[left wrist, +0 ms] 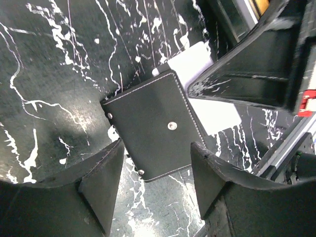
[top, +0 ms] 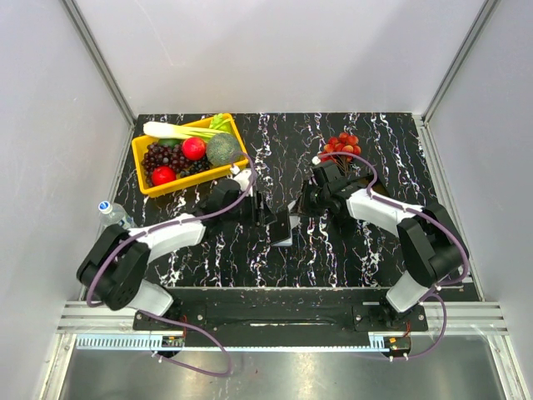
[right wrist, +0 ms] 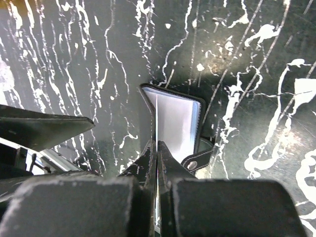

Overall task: Put the credit cards into the card holder
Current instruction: Open the card holder at the center of the board.

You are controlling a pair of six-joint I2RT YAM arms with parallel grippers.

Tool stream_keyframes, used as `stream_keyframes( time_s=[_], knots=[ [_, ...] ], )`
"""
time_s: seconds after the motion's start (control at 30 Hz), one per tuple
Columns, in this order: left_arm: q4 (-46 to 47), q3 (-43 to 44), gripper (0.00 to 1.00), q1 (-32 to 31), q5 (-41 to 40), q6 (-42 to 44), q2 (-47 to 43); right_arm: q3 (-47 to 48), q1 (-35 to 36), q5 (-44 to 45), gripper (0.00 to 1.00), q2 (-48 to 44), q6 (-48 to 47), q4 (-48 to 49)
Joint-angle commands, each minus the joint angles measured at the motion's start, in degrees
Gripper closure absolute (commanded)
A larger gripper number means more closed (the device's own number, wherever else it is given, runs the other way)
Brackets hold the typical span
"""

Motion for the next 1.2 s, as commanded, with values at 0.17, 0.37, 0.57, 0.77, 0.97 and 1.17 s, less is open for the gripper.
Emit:
stream_keyframes(
  time_s=[0.17,0.37,0.57,0.77,0.97,1.17],
  knots=[
    [-1.0,-2.2,0.4,0.4,-6.7,0.2,-8.2,4.2,1.5,-3.9,1.0,2.3,2.3,4.4],
    [-3.9,-3.0,0.4,1.8,-8.3,0.1,-13.6,8.4,5.6,-2.3,1.0,6.7,2.8,4.0],
    [-8.2,-3.2,0.38,3.7,-9.3,1.6,-18.1,11.9,8.8,0.0,1.0,11.4,2.9,2.7],
    [-10.6,-2.3,0.39,4.0,-7.5,4.2,-16.0,13.3,9.9,1.3,1.0,14.5,3.0,2.4],
    [-10.7,-3.1,0.4,4.1,-8.5,1.9,-14.7,16.6,12.1,4.6,1.0,12.9,0.7,-1.3],
    [-12.1,-4.5,0.4,4.3,-10.8,0.8,-16.4,16.7,12.1,1.4,1.0,10.7,0.9,-1.2]
  ],
)
